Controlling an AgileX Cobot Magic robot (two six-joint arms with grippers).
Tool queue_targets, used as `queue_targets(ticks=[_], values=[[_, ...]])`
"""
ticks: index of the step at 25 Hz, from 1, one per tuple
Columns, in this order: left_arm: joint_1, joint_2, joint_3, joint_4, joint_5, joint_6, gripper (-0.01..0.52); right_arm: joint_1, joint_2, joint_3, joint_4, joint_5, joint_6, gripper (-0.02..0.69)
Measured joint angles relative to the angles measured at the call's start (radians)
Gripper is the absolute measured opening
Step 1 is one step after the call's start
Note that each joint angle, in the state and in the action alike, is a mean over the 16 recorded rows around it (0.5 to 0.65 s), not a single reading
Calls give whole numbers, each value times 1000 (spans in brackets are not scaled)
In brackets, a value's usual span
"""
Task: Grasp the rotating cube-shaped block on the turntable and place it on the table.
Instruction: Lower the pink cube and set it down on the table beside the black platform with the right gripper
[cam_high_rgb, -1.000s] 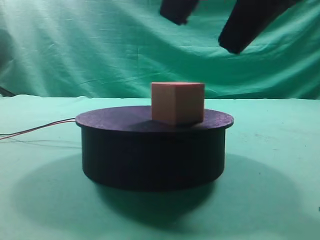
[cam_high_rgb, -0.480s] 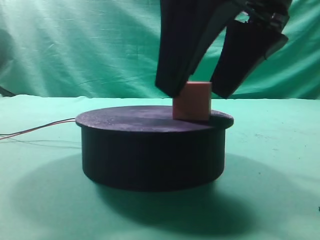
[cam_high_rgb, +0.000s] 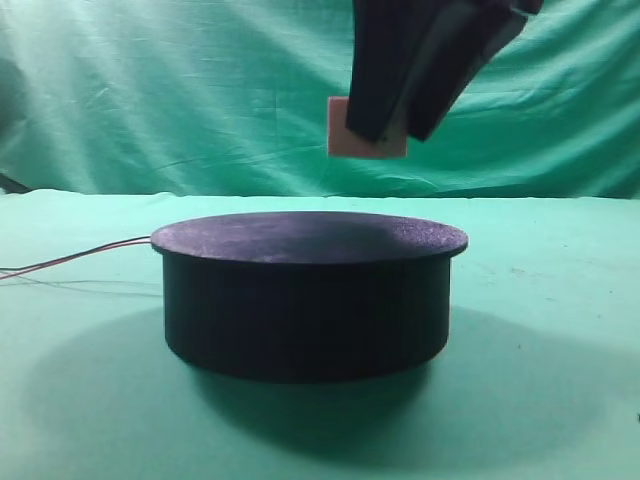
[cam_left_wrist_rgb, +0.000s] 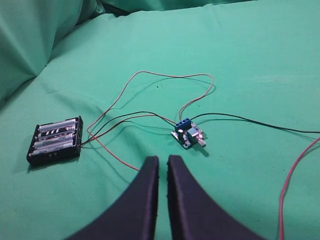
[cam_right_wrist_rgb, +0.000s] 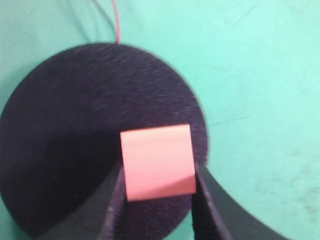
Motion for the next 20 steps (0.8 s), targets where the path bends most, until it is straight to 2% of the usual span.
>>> queue_targets(ticks=[7,16,20], values=[[0,0,0,0,0,0,0,-74,13,138,122,-81,-58,257],[0,0,0,0,0,0,0,-84,31,161,183,-121,-95,448],[0,0,0,0,0,0,0,-84,-37,126,143,-54,-59,474]])
